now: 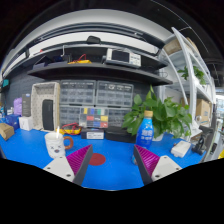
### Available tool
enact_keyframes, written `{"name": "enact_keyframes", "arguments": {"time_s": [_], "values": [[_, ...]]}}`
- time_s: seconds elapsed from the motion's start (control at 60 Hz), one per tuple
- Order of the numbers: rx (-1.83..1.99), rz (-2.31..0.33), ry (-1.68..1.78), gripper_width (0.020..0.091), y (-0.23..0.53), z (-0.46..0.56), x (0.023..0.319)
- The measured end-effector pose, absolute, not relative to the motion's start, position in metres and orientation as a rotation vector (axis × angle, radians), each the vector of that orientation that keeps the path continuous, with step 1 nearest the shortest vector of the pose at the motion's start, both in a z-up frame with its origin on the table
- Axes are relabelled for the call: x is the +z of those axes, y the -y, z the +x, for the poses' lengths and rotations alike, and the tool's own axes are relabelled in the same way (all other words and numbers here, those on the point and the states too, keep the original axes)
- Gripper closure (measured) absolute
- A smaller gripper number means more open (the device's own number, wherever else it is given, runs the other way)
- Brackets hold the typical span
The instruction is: Pour water
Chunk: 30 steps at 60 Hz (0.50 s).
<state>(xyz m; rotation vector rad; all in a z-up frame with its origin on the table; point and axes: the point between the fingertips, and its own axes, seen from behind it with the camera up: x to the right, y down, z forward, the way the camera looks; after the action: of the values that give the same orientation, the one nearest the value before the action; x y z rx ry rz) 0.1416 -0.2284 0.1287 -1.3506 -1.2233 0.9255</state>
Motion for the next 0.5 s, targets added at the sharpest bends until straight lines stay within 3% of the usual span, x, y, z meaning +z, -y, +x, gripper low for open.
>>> {"name": "enact_keyframes", "arguments": {"time_s": [0.133, 0.15, 0.233, 0.5], "values": [[0.933, -1.341, 1.165, 0.0256, 0.184, 0.146, 0.128], [0.938, -1.339, 1.157, 0.0255, 0.205, 0.133, 0.139], [0.955, -1.312, 1.139, 0.0256, 0.149, 0.136, 0.131], [0.963, -1.283, 1.202, 0.0260, 0.095, 0.070, 0.115]]}}
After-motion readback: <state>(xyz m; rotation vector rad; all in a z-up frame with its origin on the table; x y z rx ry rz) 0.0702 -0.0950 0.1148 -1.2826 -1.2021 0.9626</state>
